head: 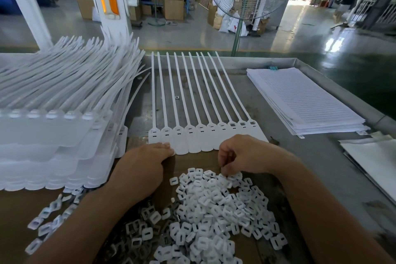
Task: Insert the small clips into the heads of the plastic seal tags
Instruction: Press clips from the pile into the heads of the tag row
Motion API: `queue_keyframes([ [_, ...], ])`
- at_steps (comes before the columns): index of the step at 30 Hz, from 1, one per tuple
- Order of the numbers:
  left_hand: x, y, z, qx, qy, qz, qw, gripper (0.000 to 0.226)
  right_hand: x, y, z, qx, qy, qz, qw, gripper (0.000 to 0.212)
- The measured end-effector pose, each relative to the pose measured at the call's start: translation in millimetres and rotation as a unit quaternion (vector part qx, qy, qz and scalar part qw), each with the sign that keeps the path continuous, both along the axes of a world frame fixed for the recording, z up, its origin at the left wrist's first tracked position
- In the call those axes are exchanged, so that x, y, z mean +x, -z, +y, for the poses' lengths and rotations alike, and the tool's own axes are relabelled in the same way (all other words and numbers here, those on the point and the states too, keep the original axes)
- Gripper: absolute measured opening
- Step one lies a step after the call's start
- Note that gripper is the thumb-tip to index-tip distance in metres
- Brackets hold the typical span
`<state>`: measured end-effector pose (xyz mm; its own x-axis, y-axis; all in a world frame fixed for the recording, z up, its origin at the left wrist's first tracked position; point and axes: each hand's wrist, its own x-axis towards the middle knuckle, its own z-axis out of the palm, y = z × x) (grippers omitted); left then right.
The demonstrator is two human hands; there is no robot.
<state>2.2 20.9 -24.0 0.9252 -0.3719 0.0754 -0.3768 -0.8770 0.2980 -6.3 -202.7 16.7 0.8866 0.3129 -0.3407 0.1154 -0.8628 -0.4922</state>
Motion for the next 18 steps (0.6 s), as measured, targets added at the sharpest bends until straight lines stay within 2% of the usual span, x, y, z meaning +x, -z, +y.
queue_keyframes([
  [5, 1, 1, 0, 0.002, -0.002, -0.001, 1.0, 0.055, 1, -1, -8, 0.117, 0.056, -0.022, 0.991, 0.013],
  [8, 1, 1, 0, -0.002, -0.002, -0.003, 1.0, 0.055, 6, 1, -14, 0.184, 0.108, -0.037, 0.976, 0.016],
  [14, 0, 0, 0, 0.0, -0.003, -0.002, 1.0, 0.055, 28, 13, -27, 0.174, 0.218, -0.144, 0.95, 0.015],
  [18, 0, 0, 0, -0.001, -0.001, -0.009, 1.0, 0.054, 48, 21, -34, 0.185, 0.267, -0.181, 0.928, 0.02],
])
